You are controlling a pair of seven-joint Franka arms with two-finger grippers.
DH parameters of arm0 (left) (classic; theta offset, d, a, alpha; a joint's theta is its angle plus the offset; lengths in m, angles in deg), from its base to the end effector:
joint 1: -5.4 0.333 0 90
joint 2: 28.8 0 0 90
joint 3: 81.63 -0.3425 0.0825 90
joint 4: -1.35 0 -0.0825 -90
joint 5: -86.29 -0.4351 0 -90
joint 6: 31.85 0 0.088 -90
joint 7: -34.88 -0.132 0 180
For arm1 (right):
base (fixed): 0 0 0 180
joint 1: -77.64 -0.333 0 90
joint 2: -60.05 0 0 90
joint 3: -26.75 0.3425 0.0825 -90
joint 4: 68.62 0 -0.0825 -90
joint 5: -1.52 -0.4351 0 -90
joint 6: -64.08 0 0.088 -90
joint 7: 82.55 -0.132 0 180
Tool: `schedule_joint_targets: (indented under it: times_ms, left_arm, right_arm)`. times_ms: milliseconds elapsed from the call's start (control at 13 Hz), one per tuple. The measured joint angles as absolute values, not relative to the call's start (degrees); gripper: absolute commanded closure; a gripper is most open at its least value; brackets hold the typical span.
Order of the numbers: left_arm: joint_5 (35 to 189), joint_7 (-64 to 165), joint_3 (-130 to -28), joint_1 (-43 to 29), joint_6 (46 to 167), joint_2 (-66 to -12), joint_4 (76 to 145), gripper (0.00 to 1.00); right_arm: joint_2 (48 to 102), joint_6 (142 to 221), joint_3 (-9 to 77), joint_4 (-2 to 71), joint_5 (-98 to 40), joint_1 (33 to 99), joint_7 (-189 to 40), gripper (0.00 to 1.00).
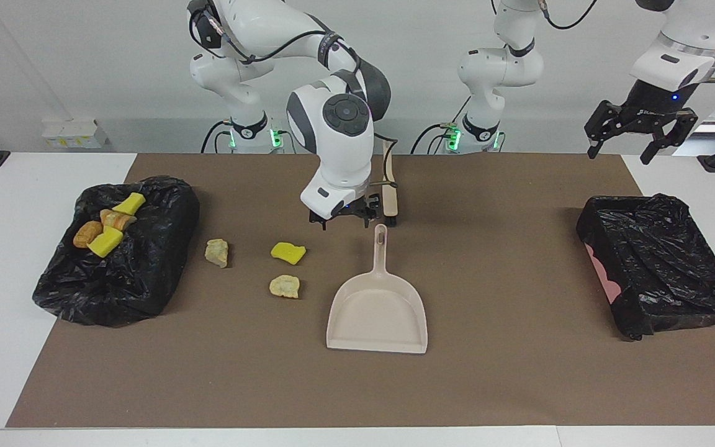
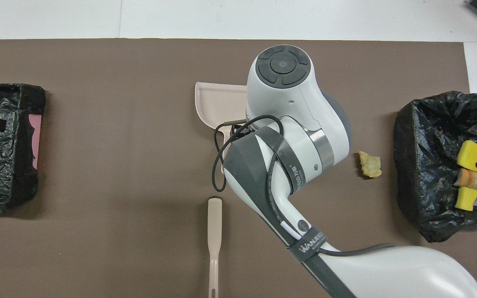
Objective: Sweep and dump trash in bin
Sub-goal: 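Lower the dustpan onto the table center with the right gripper, then release the dustpan and withdraw the right gripper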
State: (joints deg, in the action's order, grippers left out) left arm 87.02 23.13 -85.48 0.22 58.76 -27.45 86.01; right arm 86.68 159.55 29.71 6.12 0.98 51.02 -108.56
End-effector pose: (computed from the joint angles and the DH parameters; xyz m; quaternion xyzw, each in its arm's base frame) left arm 0.6008 -0.0151 0.6902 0.9914 -0.1140 0.0640 0.0013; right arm 0.6499 0.3622 0.4573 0.9982 0.0283 -0.0529 0.0094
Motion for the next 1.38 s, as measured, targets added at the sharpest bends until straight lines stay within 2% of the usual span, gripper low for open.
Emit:
schedule_joint_targets:
  times_ms: [461,691,1075,1382]
  left_arm:
    - [87.02,23.13,-85.48,0.22,58.75,-27.45,86.01,0.00]
    - [87.02,23.13,-85.48,0.22,58.74,-27.45,86.01,0.00]
    - [87.02,23.13,-85.19,0.16,58.30,-27.45,86.02,0.00]
    - [87.09,23.13,-83.96,-0.76,58.59,-27.50,86.33,0.00]
  right_arm:
    - [86.23,159.54,29.89,6.13,0.35,52.50,-106.48,0.00]
    - [84.61,158.20,30.58,7.69,-0.21,51.00,-106.77,0.00]
    - [75.45,158.11,30.99,20.51,-3.71,43.14,-114.78,0.00]
    - [66.55,168.79,31.20,36.68,-8.86,36.71,-120.81,0.00]
